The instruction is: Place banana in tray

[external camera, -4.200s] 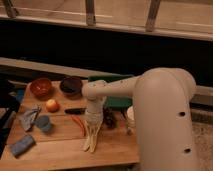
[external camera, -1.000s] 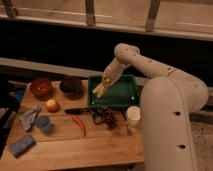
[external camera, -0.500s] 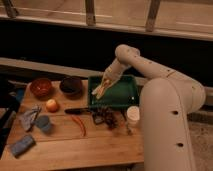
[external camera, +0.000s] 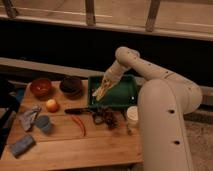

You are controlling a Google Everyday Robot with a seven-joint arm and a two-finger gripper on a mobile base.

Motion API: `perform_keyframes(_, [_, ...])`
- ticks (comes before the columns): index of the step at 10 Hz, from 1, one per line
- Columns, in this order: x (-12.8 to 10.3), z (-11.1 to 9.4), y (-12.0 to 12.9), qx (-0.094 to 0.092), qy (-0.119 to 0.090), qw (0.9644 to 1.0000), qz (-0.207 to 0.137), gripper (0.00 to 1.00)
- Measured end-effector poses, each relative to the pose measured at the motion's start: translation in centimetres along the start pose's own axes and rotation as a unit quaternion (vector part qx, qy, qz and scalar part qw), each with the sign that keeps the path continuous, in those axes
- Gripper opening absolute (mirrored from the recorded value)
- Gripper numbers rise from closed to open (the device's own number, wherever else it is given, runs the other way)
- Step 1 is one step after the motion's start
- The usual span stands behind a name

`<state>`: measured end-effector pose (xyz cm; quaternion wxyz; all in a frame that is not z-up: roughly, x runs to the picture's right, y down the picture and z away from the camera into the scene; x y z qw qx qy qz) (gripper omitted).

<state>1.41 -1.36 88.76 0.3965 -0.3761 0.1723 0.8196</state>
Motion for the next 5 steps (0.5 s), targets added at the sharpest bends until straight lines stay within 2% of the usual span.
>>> perform_keyframes(2, [0.1,0.0,0.3,0.0,-0.006,1.0,-0.001,0.8])
perform_keyframes(5, [-0.1,-3.3,1.6,-0.01,-0.041,0.9991,-0.009,0.8])
